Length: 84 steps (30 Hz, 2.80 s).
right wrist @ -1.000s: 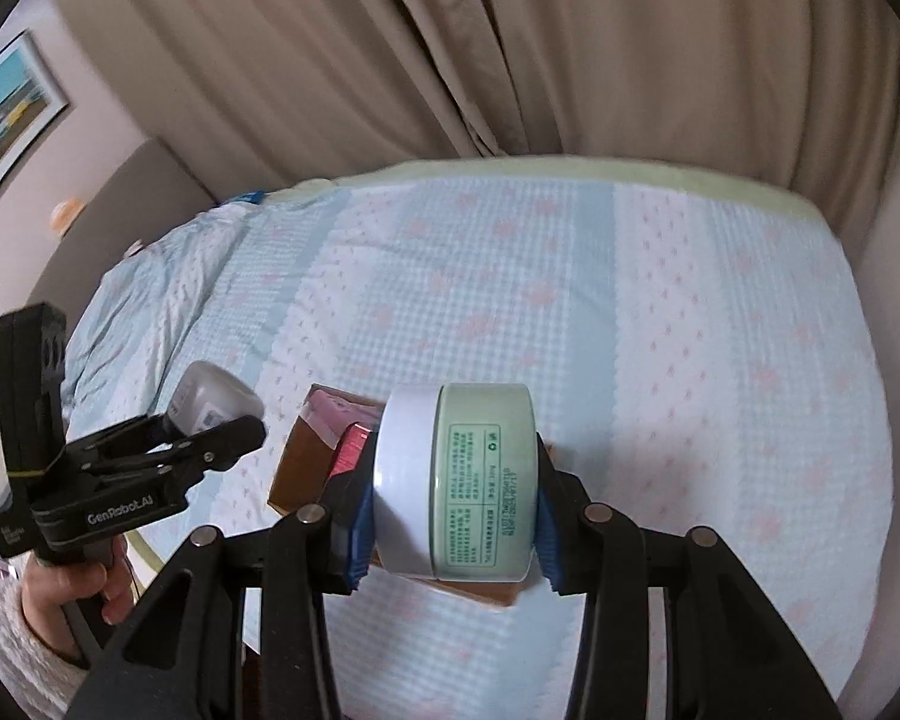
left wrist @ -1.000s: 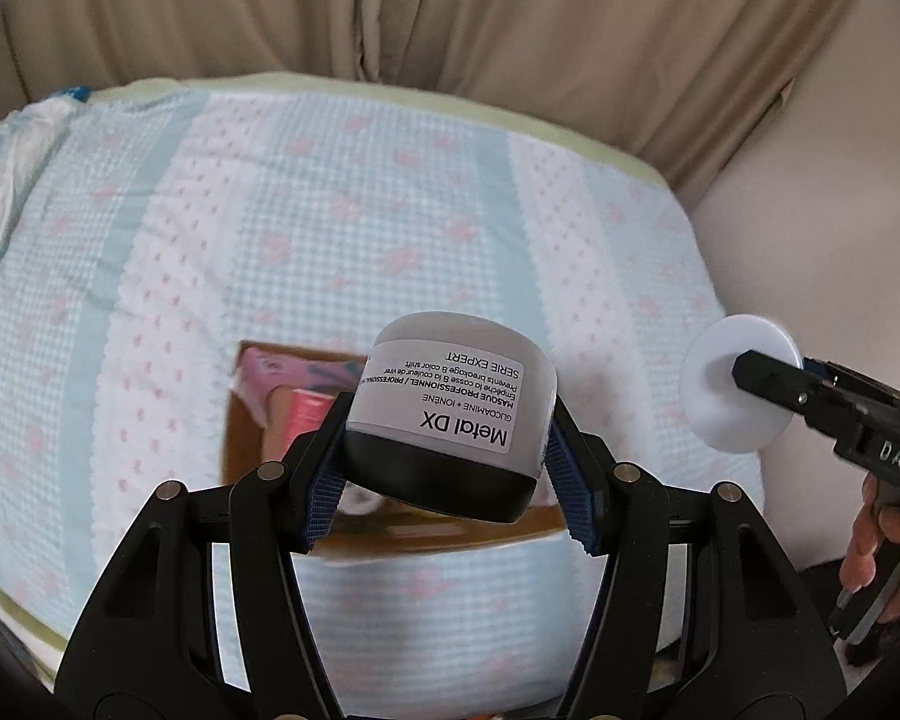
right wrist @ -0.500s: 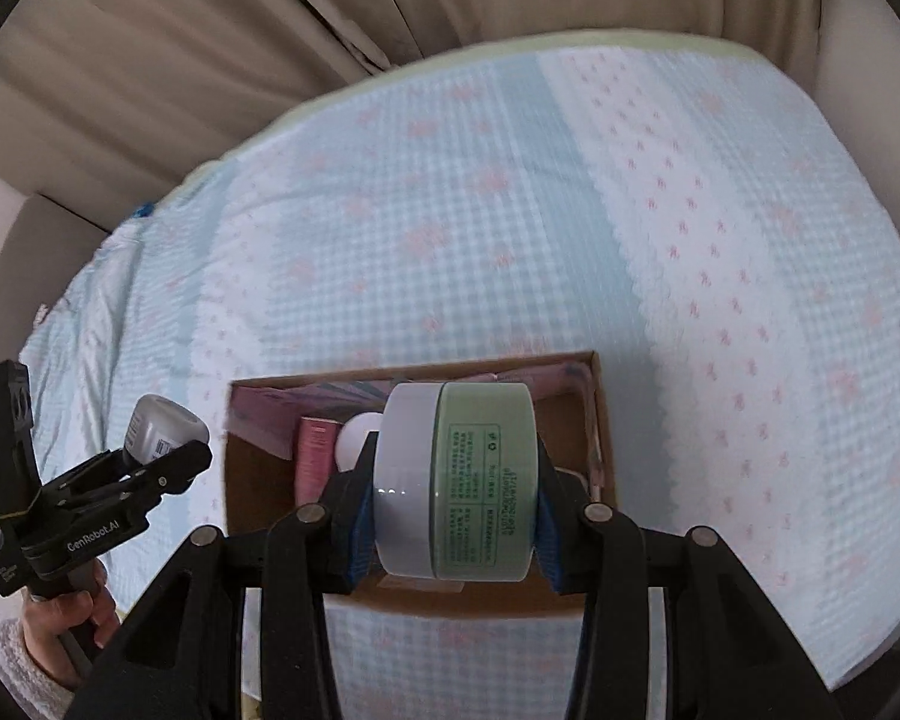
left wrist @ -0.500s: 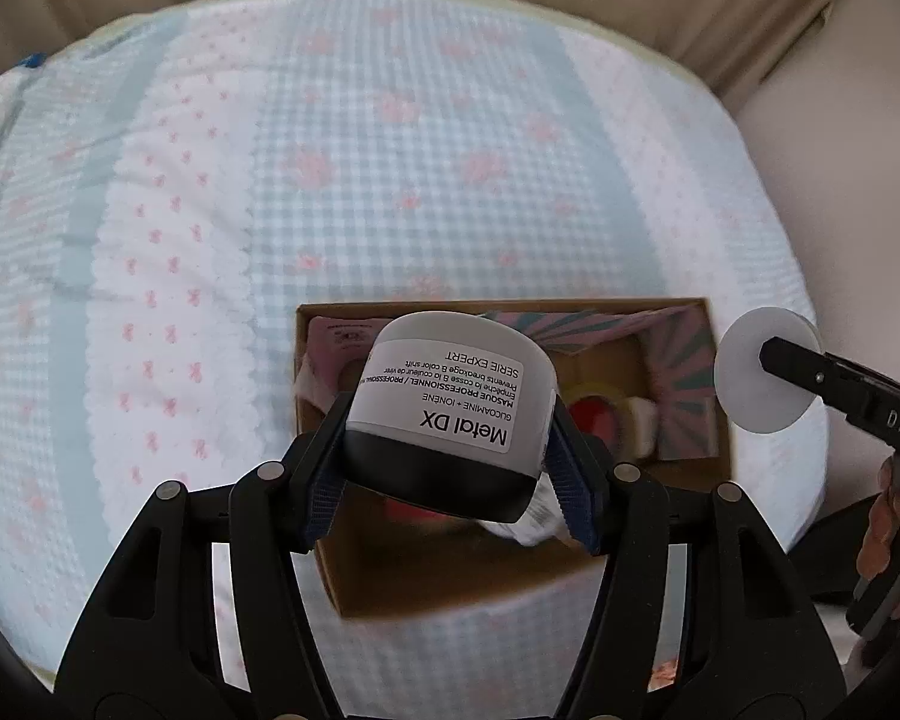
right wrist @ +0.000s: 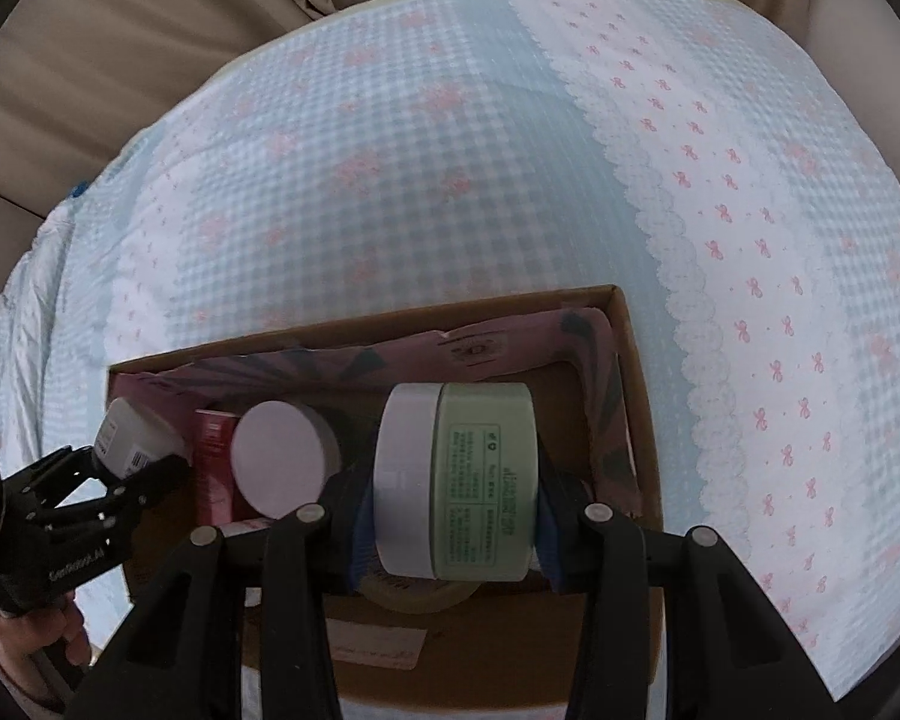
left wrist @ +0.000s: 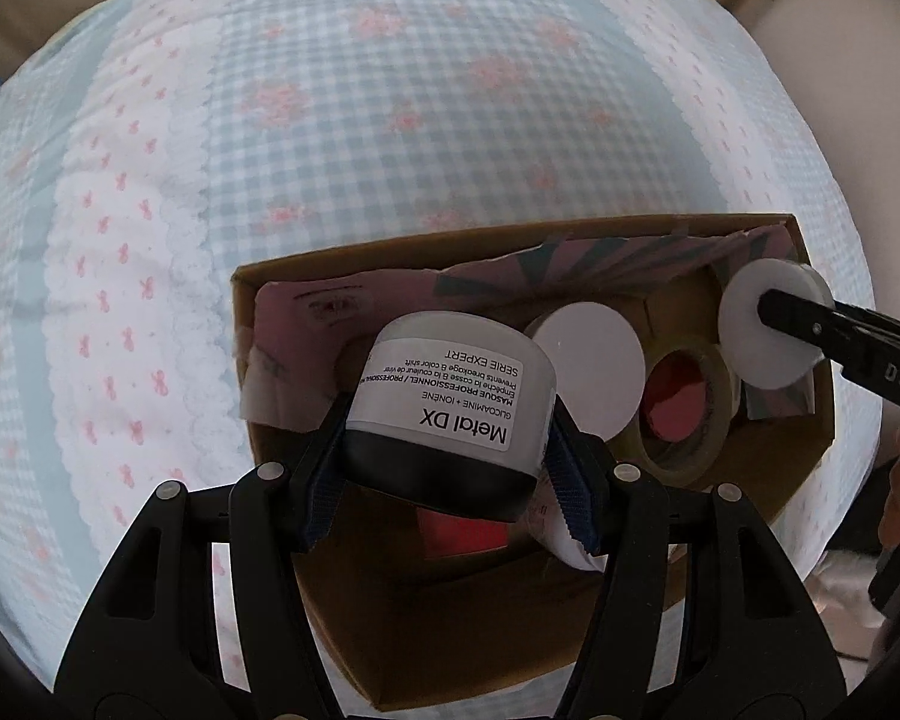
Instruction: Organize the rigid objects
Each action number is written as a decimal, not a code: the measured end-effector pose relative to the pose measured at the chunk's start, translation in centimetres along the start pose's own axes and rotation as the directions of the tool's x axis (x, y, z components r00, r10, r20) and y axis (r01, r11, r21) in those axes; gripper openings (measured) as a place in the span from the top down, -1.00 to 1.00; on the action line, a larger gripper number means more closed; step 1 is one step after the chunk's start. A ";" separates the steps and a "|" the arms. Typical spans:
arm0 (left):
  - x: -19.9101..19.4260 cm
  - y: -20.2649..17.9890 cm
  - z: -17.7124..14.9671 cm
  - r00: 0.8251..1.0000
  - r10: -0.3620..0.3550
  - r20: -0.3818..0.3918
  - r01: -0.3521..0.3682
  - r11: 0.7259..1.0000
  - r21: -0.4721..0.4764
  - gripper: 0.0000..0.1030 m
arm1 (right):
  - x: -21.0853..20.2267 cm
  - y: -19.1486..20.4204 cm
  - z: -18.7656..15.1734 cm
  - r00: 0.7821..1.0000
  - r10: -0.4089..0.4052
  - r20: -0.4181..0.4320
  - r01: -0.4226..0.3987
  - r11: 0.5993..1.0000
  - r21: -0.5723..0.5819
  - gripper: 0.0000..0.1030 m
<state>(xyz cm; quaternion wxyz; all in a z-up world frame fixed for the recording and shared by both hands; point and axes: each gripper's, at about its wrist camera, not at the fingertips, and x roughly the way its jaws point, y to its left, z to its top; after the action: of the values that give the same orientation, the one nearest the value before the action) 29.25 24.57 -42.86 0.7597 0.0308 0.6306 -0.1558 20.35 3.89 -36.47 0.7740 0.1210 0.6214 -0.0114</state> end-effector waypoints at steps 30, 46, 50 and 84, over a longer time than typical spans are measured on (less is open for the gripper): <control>-8.6 -3.5 -1.8 0.991 0.066 0.116 -0.063 0.998 -0.030 -1.00 | -5.6 0.0 -0.9 0.996 0.052 0.078 -0.051 0.999 -0.018 -1.00; -31.3 -15.2 -6.2 0.867 0.193 0.460 -0.117 0.975 -0.188 -1.00 | -30.8 -2.5 -2.7 0.933 0.066 0.353 0.007 0.979 -0.204 -1.00; -36.6 -18.4 -8.0 0.783 0.214 0.585 -0.128 0.974 -0.185 -1.00 | -36.4 -3.5 -4.3 0.891 0.064 0.450 0.039 0.976 -0.215 -1.00; -40.8 -25.3 -11.0 0.646 0.257 0.719 -0.202 0.966 -0.163 -1.00 | -43.1 -6.3 -9.2 0.761 -0.005 0.649 0.132 0.980 -0.146 -1.00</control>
<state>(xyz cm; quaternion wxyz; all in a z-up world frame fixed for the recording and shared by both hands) 5.49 11.28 -1.84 0.9625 0.0192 0.2682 -0.0359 0.70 -6.11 2.18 0.9472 0.0153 0.3194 -0.0236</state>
